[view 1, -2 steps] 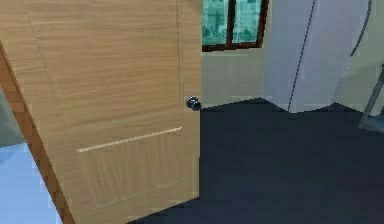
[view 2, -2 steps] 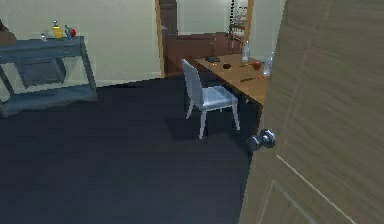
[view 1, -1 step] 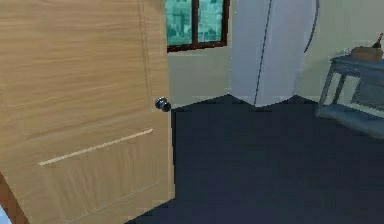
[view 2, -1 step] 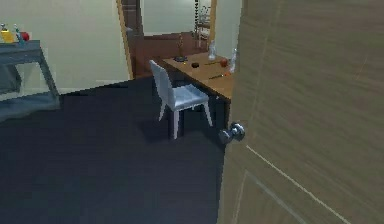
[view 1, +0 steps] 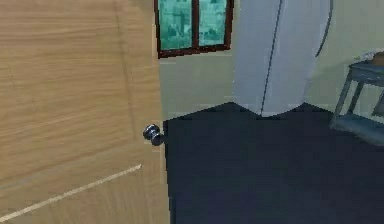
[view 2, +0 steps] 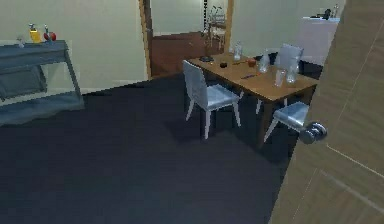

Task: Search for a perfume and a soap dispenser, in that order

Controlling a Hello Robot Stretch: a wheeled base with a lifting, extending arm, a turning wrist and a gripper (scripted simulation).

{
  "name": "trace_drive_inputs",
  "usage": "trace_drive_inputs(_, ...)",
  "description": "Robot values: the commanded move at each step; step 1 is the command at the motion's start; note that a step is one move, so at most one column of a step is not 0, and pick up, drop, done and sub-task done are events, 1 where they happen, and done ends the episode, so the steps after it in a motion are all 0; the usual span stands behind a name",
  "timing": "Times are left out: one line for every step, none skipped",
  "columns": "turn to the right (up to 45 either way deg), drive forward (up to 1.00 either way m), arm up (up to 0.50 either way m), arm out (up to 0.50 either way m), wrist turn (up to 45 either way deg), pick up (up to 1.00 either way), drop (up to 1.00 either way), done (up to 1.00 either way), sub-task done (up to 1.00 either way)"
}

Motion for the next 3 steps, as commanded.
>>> trace_drive_inputs(45.0,0.0,0.0,0.0,0.0,0.0,0.0,0.0,0.0)
trace_drive_inputs(45.0,0.0,0.0,0.0,0.0,0.0,0.0,0.0,0.0)
trace_drive_inputs(24.0,0.0,0.0,0.0,0.0,0.0,0.0,0.0,0.0)
